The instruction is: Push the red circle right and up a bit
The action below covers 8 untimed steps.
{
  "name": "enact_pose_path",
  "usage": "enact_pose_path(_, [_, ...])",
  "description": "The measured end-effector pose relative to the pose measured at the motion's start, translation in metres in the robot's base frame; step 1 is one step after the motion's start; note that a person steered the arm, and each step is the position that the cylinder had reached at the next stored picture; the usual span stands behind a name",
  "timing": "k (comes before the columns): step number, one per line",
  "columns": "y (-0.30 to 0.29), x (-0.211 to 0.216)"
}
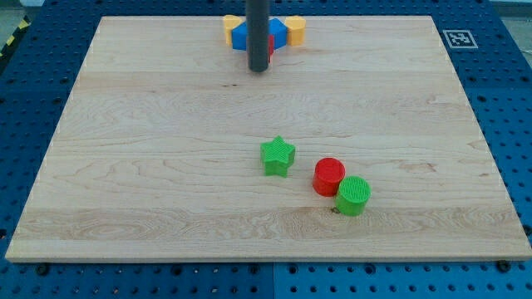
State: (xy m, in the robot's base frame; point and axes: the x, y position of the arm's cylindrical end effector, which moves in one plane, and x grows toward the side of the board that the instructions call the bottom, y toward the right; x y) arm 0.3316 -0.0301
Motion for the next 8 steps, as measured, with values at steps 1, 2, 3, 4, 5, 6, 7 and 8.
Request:
enact_pose_path(1, [-0.047,0.054])
enact_pose_path(2, [-0.035,0.094])
enact_pose_path(3, [-0.012,0.141])
enact_pose_path(4, [-0.012,0.142])
enact_pose_path(5, [-0.012,0.142])
enact_pose_path(6, [-0.034,0.14])
enact_pose_path(7, [-0.047,0.144])
enact_pose_path(8, [-0.03,0.15])
